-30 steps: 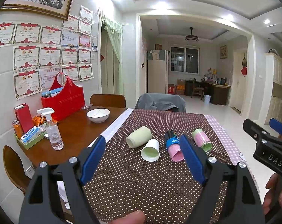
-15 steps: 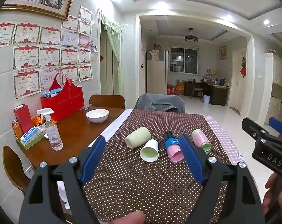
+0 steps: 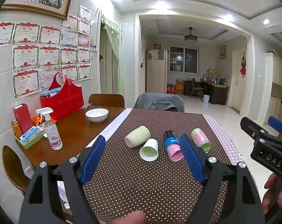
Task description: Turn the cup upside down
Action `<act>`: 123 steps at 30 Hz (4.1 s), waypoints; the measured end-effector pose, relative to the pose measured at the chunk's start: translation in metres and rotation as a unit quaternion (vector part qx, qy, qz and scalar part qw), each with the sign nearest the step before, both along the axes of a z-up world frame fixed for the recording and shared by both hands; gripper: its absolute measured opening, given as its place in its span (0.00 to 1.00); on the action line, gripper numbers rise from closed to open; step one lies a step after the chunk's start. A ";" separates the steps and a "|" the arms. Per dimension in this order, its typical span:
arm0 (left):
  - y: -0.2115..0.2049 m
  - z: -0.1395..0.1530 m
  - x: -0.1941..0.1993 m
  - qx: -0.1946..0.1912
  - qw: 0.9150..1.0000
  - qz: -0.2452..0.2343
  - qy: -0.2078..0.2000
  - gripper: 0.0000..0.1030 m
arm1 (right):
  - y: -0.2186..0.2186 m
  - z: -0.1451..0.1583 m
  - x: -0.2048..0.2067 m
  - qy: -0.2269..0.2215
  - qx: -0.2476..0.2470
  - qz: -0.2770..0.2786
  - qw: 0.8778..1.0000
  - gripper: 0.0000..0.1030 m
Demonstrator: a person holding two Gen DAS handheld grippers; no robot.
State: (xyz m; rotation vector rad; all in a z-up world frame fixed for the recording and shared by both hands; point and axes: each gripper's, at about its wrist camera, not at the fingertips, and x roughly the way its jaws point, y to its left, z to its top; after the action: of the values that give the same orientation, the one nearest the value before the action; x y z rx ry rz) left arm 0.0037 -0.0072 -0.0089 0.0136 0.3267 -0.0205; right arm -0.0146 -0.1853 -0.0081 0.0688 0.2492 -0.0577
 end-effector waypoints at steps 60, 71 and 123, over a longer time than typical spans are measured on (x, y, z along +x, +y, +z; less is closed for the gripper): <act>0.035 -0.103 0.281 0.066 0.975 -0.058 0.202 0.78 | -0.017 -0.090 0.222 0.197 -0.016 -0.023 0.980 0.94; 0.034 -0.138 0.355 0.098 0.955 -0.084 0.266 0.78 | -0.011 -0.110 0.273 0.230 -0.022 -0.012 0.973 0.94; 0.013 -0.103 0.352 0.066 0.934 -0.171 0.307 0.74 | -0.036 -0.100 0.246 0.212 0.030 -0.022 0.977 0.94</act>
State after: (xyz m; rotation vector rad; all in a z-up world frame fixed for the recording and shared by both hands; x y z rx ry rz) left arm 0.3555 0.0058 -0.1118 0.2002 0.9497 -0.3544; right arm 0.2312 -0.2218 -0.1085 0.1212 0.6770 -0.1086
